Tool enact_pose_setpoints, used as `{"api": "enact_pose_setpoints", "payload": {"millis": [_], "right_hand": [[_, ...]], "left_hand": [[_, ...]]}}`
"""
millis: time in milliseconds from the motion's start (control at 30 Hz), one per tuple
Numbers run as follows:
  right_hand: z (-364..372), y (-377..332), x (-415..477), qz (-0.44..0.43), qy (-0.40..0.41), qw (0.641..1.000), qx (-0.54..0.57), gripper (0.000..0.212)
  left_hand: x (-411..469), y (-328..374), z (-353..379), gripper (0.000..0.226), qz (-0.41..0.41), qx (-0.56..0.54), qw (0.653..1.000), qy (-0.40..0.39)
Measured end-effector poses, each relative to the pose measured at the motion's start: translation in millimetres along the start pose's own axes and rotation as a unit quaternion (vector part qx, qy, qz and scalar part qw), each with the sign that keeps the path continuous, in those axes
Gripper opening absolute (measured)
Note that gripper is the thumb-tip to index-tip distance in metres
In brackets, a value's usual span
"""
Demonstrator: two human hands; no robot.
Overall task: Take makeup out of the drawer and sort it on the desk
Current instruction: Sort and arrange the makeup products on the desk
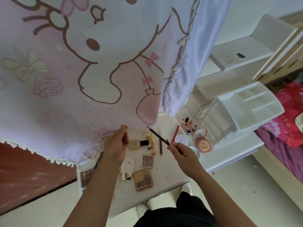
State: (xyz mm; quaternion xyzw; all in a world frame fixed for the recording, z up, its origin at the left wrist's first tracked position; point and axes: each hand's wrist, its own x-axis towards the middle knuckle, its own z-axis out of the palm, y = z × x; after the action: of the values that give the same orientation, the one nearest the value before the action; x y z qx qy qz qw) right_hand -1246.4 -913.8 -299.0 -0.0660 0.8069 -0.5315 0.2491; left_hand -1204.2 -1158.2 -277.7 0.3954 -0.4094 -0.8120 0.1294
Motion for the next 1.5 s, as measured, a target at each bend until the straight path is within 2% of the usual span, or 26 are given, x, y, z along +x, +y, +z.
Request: {"api": "enact_pose_setpoints", "payload": {"millis": [100, 167, 467, 600, 800, 1033, 1200, 1333, 1400, 1500], "right_hand": [[0.1, 12.2, 1.0, 0.078, 0.014, 0.992, 0.097, 0.019], [-3.1, 18.8, -0.2, 0.110, 0.015, 0.988, 0.104, 0.019], [-28.7, 78.7, 18.9, 0.174, 0.055, 0.983, -0.016, 0.020], [-28.8, 98.9, 38.8, 0.187, 0.031, 0.980, -0.069, 0.021], [-18.3, 117.0, 60.8, 0.181, -0.011, 0.976, -0.119, 0.026], [-3.5, 122.0, 77.4, 0.164, -0.045, 0.972, -0.161, 0.033], [-4.5, 123.2, 82.1, 0.157, -0.053, 0.972, -0.167, 0.032], [-13.7, 123.3, 82.3, 0.161, -0.047, 0.971, -0.171, 0.030], [-18.3, 118.2, 87.3, 0.140, -0.032, 0.972, -0.185, 0.029], [-22.9, 102.9, 107.3, 0.062, -0.007, 0.964, -0.259, 0.029]], "left_hand": [[1.7, -24.1, 6.8, 0.008, 0.004, 0.100, 0.995, -0.017], [3.0, -44.2, 12.5, 0.014, -0.001, 0.145, 0.989, -0.018], [22.7, -142.6, 29.3, 0.017, -0.075, 0.291, 0.954, -0.006], [37.2, -177.8, 38.3, 0.015, -0.109, 0.351, 0.930, -0.007], [46.6, -206.7, 48.8, 0.013, -0.166, 0.383, 0.909, -0.001], [55.7, -206.7, 46.8, 0.030, -0.115, 0.452, 0.884, 0.037], [60.7, -204.1, 47.7, 0.024, -0.098, 0.463, 0.879, 0.057], [60.5, -205.9, 49.0, 0.023, -0.077, 0.478, 0.874, 0.036], [59.3, -204.4, 50.1, 0.024, -0.057, 0.499, 0.864, 0.020], [58.9, -199.6, 49.7, 0.015, -0.043, 0.508, 0.860, 0.015]]}}
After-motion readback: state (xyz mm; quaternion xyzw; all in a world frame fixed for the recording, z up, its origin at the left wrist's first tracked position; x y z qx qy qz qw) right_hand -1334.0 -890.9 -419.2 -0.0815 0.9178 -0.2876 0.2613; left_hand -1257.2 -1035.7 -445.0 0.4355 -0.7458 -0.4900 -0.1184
